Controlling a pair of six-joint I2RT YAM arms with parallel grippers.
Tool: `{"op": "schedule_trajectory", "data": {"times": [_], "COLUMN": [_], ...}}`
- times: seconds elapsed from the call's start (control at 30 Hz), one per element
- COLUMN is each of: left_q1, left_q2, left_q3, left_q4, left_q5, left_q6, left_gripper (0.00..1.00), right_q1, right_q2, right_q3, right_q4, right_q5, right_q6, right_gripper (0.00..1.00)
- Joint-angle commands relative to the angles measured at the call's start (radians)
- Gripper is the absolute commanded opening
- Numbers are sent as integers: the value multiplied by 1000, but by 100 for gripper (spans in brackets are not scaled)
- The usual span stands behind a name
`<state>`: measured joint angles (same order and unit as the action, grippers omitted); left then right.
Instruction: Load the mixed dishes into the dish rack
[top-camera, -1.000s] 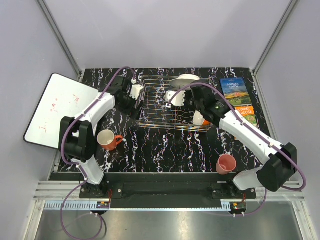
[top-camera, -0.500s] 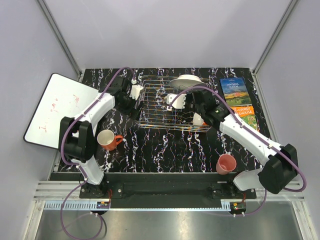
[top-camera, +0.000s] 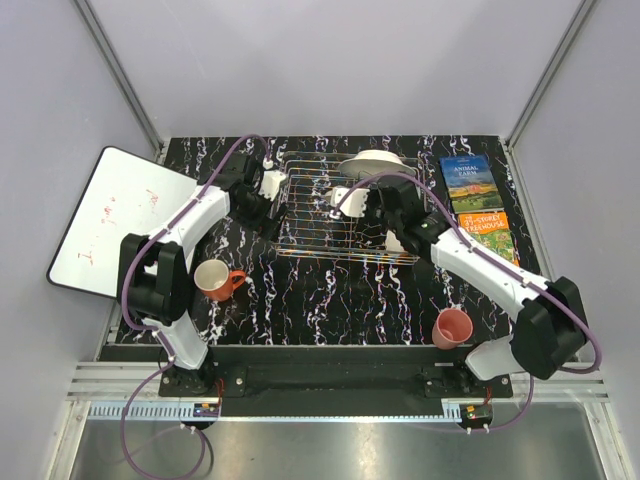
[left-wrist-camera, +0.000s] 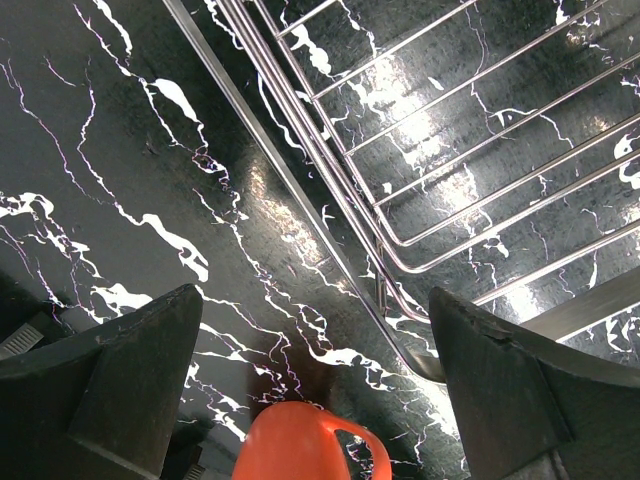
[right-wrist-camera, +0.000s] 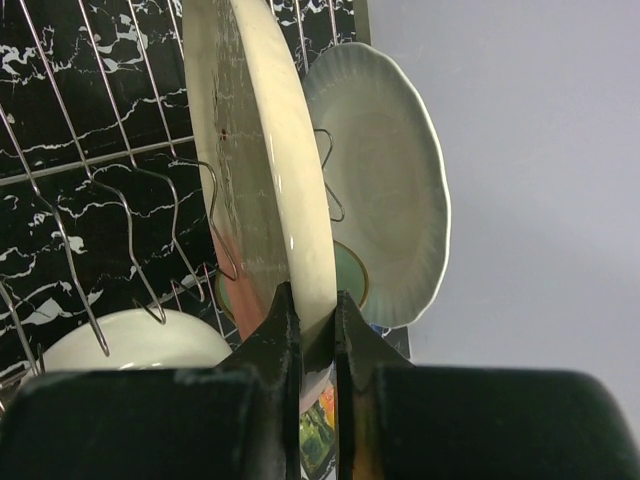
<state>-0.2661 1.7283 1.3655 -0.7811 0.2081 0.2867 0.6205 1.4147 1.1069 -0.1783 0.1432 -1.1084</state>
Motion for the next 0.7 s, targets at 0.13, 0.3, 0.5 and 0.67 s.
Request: {"op": "schedule_trajectory", "data": {"times": [0.13,0.3,0.5,0.67], "left_q1": [7,7,7,7], "left_q2": [-49,-67,-78,-85], "left_q3": [-20,-32,-28,-26], "left_q4": [-50,-49,-55,-70], "left_q5": [-32,-44,-36,-16], "left_q6": [48,58,57,52], "left_gripper": [99,99,99,99], "right_q1": [-1,-1,-1,-1], "right_q2": [73,83,18,-51], "right_q3": [8,-2,-41,-68], "right_q4": [122,155,171,171], "right_q5": [61,104,150,171], "right_q6": [90,114,188,245], "right_gripper": [13,33,76,100]}}
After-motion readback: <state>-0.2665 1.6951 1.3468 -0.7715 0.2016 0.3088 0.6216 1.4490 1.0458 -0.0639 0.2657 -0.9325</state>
